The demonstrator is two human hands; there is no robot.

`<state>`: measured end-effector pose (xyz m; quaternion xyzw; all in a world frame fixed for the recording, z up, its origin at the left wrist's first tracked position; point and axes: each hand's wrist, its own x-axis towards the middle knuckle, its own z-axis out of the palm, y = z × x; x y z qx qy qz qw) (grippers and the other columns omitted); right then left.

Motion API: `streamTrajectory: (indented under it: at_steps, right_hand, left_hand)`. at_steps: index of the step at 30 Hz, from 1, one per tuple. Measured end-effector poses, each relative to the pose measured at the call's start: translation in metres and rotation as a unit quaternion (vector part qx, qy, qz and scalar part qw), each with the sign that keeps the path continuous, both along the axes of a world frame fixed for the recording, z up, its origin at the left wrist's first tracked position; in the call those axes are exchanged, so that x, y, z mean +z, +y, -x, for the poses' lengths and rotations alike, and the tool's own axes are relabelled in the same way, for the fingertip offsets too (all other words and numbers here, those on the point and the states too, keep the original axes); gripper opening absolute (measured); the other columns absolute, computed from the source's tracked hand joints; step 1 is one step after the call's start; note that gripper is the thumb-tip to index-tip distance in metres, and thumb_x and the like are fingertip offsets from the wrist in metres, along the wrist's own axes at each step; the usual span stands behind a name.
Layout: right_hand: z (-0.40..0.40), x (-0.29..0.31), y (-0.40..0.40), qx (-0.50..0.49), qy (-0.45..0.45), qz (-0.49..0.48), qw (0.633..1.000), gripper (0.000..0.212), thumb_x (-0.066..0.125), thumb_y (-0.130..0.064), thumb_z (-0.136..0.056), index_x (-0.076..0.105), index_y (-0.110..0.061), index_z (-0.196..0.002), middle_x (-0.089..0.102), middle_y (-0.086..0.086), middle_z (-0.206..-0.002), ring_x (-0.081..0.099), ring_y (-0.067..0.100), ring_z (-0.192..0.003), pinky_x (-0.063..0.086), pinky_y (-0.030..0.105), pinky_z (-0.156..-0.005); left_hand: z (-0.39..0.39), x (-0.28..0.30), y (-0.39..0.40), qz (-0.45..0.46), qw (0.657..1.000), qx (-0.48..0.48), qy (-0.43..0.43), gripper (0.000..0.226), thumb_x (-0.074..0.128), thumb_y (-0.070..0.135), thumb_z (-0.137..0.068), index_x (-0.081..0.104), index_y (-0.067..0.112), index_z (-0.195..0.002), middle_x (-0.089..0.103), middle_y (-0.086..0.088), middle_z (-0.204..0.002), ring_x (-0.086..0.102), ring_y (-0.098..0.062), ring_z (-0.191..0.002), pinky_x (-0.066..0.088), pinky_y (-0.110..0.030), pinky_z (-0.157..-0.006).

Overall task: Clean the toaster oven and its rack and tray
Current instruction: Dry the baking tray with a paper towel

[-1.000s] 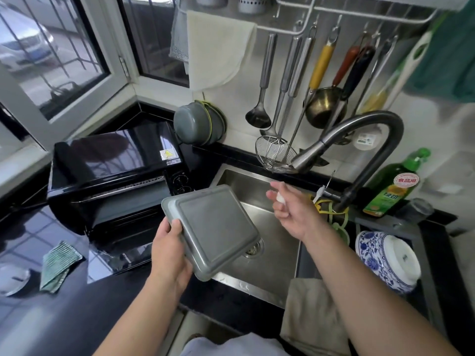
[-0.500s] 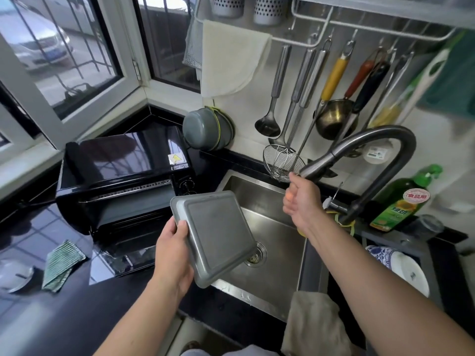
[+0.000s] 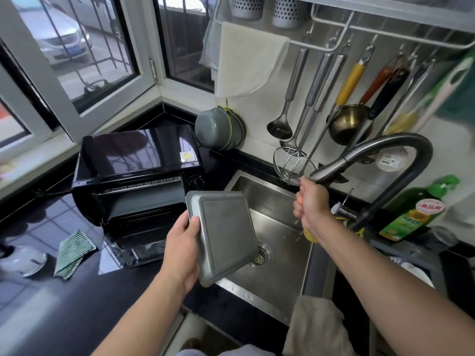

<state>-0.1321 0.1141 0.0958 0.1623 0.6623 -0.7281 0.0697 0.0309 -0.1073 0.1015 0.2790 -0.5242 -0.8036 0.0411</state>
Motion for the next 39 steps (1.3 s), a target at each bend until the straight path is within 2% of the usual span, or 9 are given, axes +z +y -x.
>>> streamTrajectory:
  at_steps: [13, 19, 21, 25, 28, 31, 36, 37, 39]
  right_hand:
    - [0.000, -0.010, 0.008, -0.056, 0.037, -0.089, 0.994, 0.042, 0.048, -0.039, -0.100, 0.039, -0.024, -0.061, 0.032, -0.006, -0.049, 0.026, 0.012, -0.040, 0.022, 0.023, -0.043]
    - [-0.026, -0.072, 0.042, 0.229, -0.214, -0.314, 0.896, 0.025, 0.044, -0.033, -0.105, 0.056, -0.011, -0.100, 0.050, 0.007, -0.086, 0.041, 0.016, -0.066, 0.037, 0.033, -0.064]
    - [-0.031, -0.068, 0.036, 0.172, -0.243, -0.186, 0.936, 0.045, 0.044, -0.054, -0.101, 0.058, -0.011, -0.102, 0.055, 0.005, -0.095, 0.045, 0.016, -0.072, 0.038, 0.030, -0.069]
    - [-0.031, -0.057, 0.058, 0.147, -0.306, 0.036, 0.940, 0.072, 0.041, -0.078, -0.088, 0.061, -0.010, -0.098, 0.058, 0.006, -0.076, 0.047, 0.015, -0.059, 0.035, 0.024, -0.051]
    - [-0.038, -0.064, 0.080, 0.153, -0.331, 0.009, 0.931, 0.051, 0.066, -0.060, -0.084, 0.060, -0.015, -0.106, 0.061, 0.005, -0.073, 0.049, 0.014, -0.053, 0.032, 0.021, -0.044]
    - [-0.056, -0.071, 0.083, 0.136, -0.342, -0.044, 0.929, 0.032, 0.068, -0.039, -0.091, 0.060, -0.014, -0.110, 0.060, 0.003, -0.066, 0.043, 0.009, -0.046, 0.026, 0.016, -0.036]
    - [-0.083, -0.079, 0.075, 0.042, -0.316, 0.039, 0.947, 0.009, 0.062, -0.015, -0.096, 0.056, -0.009, -0.098, 0.056, 0.005, -0.067, 0.039, 0.005, -0.037, 0.022, 0.014, -0.030]
    - [-0.087, -0.081, 0.071, 0.017, -0.304, 0.056, 0.951, 0.006, 0.060, -0.012, -0.097, 0.055, -0.010, -0.095, 0.053, 0.004, -0.066, 0.039, 0.004, -0.036, 0.021, 0.014, -0.030]
    - [-0.094, -0.085, 0.063, -0.026, -0.277, 0.076, 0.958, 0.012, 0.058, -0.010, -0.097, 0.052, -0.012, -0.088, 0.047, 0.002, -0.064, 0.037, 0.003, -0.034, 0.020, 0.014, -0.031]
  left_hand:
    - [-0.002, 0.000, 0.006, -0.001, 1.000, -0.015, -0.003, 0.028, 0.043, 0.014, -0.111, 0.071, 0.014, -0.117, 0.076, -0.018, -0.111, 0.071, -0.033, -0.098, 0.059, -0.054, -0.092]
    - [0.009, -0.011, 0.004, 0.116, 0.987, -0.106, -0.009, 0.020, 0.061, -0.001, -0.099, 0.067, 0.016, -0.107, 0.078, -0.009, -0.096, 0.075, -0.033, -0.095, 0.060, -0.050, -0.075]
    - [0.013, -0.019, 0.004, 0.277, 0.941, -0.195, 0.019, 0.030, 0.065, -0.004, -0.095, 0.066, 0.025, -0.095, 0.074, -0.001, -0.085, 0.072, -0.017, -0.085, 0.055, -0.037, -0.076]
    - [0.015, -0.035, 0.008, 0.548, 0.734, -0.375, 0.141, 0.032, 0.053, 0.006, -0.094, 0.060, 0.035, -0.107, 0.069, 0.012, -0.090, 0.066, -0.011, -0.087, 0.051, -0.030, -0.076]
    - [0.010, -0.045, 0.008, 0.625, 0.577, -0.463, 0.249, 0.045, 0.044, 0.004, -0.087, 0.063, 0.028, -0.120, 0.072, 0.006, -0.115, 0.065, -0.016, -0.108, 0.051, -0.036, -0.095]
    - [0.010, -0.060, 0.002, 0.659, 0.491, -0.455, 0.343, 0.048, 0.053, -0.006, -0.086, 0.066, 0.025, -0.120, 0.069, 0.008, -0.127, 0.060, -0.014, -0.126, 0.038, -0.045, -0.120]
    - [0.005, -0.078, -0.006, 0.693, 0.480, -0.317, 0.435, 0.025, 0.061, 0.007, -0.099, 0.073, 0.020, -0.117, 0.064, 0.000, -0.141, 0.047, -0.024, -0.145, 0.033, -0.052, -0.122]
    - [0.001, -0.080, -0.005, 0.713, 0.503, -0.269, 0.407, 0.027, 0.066, 0.005, -0.095, 0.073, 0.019, -0.117, 0.059, -0.004, -0.147, 0.043, -0.028, -0.147, 0.034, -0.054, -0.121]
    - [-0.006, -0.087, -0.002, 0.687, 0.659, -0.149, 0.268, 0.044, 0.071, -0.004, -0.088, 0.069, 0.020, -0.126, 0.048, -0.008, -0.155, 0.039, -0.030, -0.148, 0.037, -0.054, -0.119]
